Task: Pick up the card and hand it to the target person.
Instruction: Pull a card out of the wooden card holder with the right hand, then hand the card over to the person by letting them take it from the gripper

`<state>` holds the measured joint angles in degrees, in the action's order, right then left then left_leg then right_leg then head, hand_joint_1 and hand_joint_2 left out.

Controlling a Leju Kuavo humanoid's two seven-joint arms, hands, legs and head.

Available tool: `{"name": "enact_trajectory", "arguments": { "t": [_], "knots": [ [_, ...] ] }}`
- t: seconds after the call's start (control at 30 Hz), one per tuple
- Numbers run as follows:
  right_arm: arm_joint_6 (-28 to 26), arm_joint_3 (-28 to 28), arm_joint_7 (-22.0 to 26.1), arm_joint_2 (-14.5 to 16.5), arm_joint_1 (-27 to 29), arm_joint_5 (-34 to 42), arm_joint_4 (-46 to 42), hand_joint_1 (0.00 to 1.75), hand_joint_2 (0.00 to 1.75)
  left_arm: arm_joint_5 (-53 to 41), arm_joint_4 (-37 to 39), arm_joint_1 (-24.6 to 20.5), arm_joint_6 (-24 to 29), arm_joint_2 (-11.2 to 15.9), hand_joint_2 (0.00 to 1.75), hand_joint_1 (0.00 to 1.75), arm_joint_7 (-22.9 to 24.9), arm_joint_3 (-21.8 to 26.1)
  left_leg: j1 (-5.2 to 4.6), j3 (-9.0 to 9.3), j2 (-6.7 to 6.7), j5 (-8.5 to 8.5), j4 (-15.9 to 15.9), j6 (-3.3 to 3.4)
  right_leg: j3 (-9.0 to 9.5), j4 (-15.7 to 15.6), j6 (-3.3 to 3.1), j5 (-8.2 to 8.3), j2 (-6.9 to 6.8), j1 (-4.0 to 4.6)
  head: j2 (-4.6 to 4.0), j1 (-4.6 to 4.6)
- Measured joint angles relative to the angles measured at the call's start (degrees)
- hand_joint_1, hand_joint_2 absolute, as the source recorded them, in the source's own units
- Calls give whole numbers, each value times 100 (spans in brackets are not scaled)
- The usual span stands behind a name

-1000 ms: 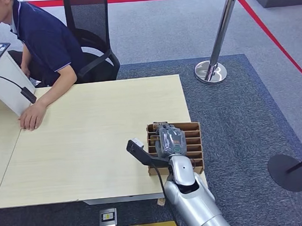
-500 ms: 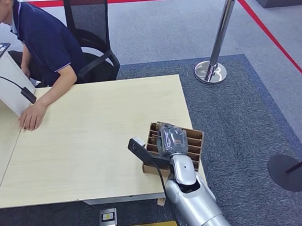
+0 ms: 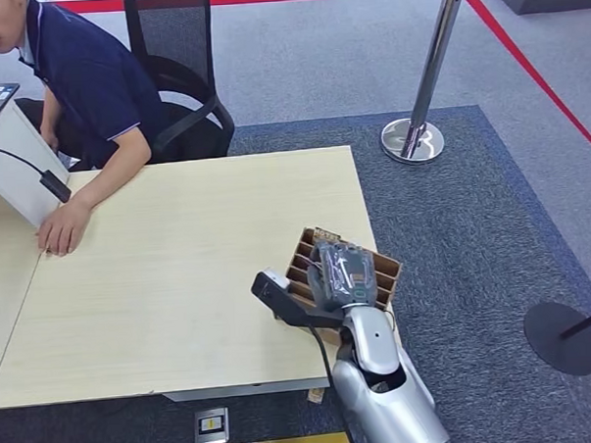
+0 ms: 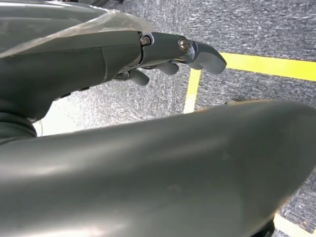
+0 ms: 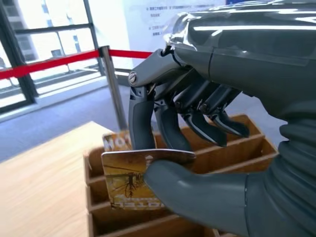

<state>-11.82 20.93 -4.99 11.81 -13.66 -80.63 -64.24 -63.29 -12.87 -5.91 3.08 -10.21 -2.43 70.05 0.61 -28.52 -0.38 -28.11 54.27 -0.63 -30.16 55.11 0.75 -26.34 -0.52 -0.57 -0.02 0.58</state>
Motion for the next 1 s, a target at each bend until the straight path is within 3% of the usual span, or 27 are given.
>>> {"name": "enact_trajectory", "arguments": {
  "t": [0.27, 0.47, 0.8, 1.0],
  "knots": [
    [108, 340, 340, -247, 10, 407, -990, 175, 175, 58, 2, -1, -6, 0, 0, 0, -42, 0, 0, -3, 0, 1, 0, -1, -1, 1, 0, 0, 0, 0, 0, 1],
    [212, 842, 543, -262, -631, 753, -1015, 175, 175, 60, 2, -9, -23, -2, 0, 0, -53, 0, 2, -3, 2, 4, 0, -5, -1, 3, -2, 2, 0, 0, 0, 1],
    [-166, 1147, 853, 395, -1981, 879, 711, 175, 175, -17, 17, -28, -85, -29, 0, 0, -57, -1, 3, -3, 2, 6, 0, -7, -2, 7, -3, 3, 0, 1, 0, -1],
    [-355, 1179, 903, 656, -2458, 916, 1723, 175, 175, -67, 26, -28, -85, -52, 0, 0, 23, -11, 3, -5, 1, 6, 0, -7, -2, 6, -3, 3, 0, 1, 0, 1]
  ]
}}
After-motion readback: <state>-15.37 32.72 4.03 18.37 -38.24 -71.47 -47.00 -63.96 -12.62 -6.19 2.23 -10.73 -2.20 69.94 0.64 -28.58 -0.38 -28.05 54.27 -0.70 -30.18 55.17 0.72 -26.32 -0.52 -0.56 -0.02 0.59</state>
